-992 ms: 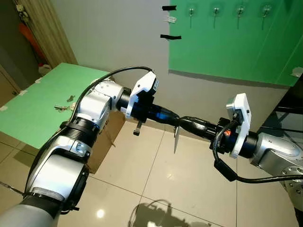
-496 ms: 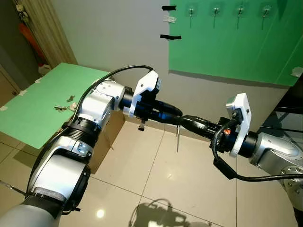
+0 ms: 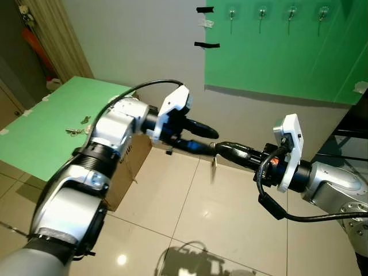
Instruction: Hang keys on a hook
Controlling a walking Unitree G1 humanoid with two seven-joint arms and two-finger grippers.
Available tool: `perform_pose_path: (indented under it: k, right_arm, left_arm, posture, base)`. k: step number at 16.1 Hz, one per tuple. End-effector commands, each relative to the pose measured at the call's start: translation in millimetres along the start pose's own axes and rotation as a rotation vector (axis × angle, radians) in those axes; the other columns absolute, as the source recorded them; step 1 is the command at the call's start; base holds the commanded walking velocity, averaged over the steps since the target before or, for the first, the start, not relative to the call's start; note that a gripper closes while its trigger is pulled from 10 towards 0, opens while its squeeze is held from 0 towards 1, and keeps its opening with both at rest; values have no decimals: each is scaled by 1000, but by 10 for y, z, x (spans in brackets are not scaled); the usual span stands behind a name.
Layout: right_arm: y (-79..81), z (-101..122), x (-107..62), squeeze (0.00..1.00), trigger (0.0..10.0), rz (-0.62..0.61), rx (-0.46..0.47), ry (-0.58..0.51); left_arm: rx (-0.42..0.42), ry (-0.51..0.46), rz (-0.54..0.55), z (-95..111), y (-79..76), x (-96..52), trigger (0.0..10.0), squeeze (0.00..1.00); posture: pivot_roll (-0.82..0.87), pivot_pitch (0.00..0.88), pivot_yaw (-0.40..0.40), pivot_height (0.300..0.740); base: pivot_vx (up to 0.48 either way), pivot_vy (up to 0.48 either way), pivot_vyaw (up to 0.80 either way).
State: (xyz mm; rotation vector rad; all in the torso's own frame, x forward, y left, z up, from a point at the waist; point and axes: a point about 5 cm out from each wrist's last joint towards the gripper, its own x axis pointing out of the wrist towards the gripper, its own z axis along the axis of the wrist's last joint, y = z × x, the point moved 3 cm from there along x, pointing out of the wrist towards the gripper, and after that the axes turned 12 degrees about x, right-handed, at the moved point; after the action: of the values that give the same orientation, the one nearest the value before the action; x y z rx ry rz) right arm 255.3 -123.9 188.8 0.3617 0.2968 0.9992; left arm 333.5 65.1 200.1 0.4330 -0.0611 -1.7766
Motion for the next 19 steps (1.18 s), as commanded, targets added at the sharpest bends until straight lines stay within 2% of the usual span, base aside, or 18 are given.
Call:
perform_pose_path:
  k: [1, 6, 8, 9, 10, 11, 12, 13, 14, 15, 16, 17, 18, 19]
  right_arm:
    - [0, 31, -5, 0, 0, 2, -19, -10]
    - [-93, 9, -41, 0, 0, -44, -33, -4]
    - [-189, -30, -114, 0, 0, -101, -41, -5]
    - [-305, -43, -188, 0, 0, -191, -28, -51]
    - [-522, -94, -290, 0, 0, -385, -5, -139]
    - [-522, -94, -290, 0, 0, -385, -5, -139]
    - [-662, -206, -377, 0, 0, -562, 15, -206]
    - [-697, -277, -407, 0, 0, -646, 7, -231]
    - [-712, -329, -425, 0, 0, -702, -9, -245]
    - [-748, -432, -474, 0, 0, -803, 4, -296]
    - [-765, -597, -546, 0, 0, -928, -42, -320]
    - [-772, -659, -586, 0, 0, -974, -66, -333]
    - [-774, -705, -635, 0, 0, -1005, -104, -341]
    - [-789, -828, -792, 0, 0, -1095, -142, -349]
  left_arm:
    - [3, 2, -15, 8, -34, -39, 10000, 0]
    - [-51, -44, 23, -18, -131, -153, 10000, 0]
    - [-63, -28, 150, -91, -161, -311, 10000, 0]
    - [-74, -17, 268, -139, -156, -408, 10000, 0]
    - [-127, -41, 547, -232, -34, -476, 10000, 0]
    - [-127, -41, 547, -232, -34, -476, 10000, 0]
    - [-227, -37, 899, -421, 93, -574, 10000, 0]
    - [-257, 2, 1053, -556, 83, -618, 10000, 0]
    - [-261, 42, 1151, -646, 51, -646, 10000, 0]
    - [-273, 117, 1255, -810, -60, -615, 10000, 0]
    - [-321, 179, 1375, -1007, -248, -525, 10000, 0]
    - [-356, 205, 1416, -1105, -341, -483, 10000, 0]
    - [-356, 241, 1443, -1164, -424, -452, 10000, 0]
    - [-281, 319, 1419, -1204, -590, -366, 10000, 0]
  posture:
    - [-298, 1, 119, 740]
    - [-281, 0, 118, 740]
    - [-260, 0, 113, 740]
    - [-239, 0, 103, 740]
    - [-226, 0, 98, 740]
    - [-226, 0, 98, 740]
    - [-207, 0, 87, 740]
    - [-205, 0, 83, 740]
    - [-205, 0, 83, 740]
    - [-198, 0, 76, 740]
    - [-199, 0, 75, 740]
    - [-199, 0, 73, 740]
    - [-201, 0, 70, 740]
    - [-198, 0, 70, 740]
  base:
    - [0, 0, 0]
    - [0, 0, 0]
    - [0, 0, 0]
    - [0, 0, 0]
    - [0, 0, 0]
    - [0, 0, 0]
    - [0, 0, 0]
    - [0, 0, 0]
    - [0, 0, 0]
    - [0, 0, 0]
    - [0, 0, 0]
    - [0, 0, 0]
    - [0, 0, 0]
    - [0, 0, 0]
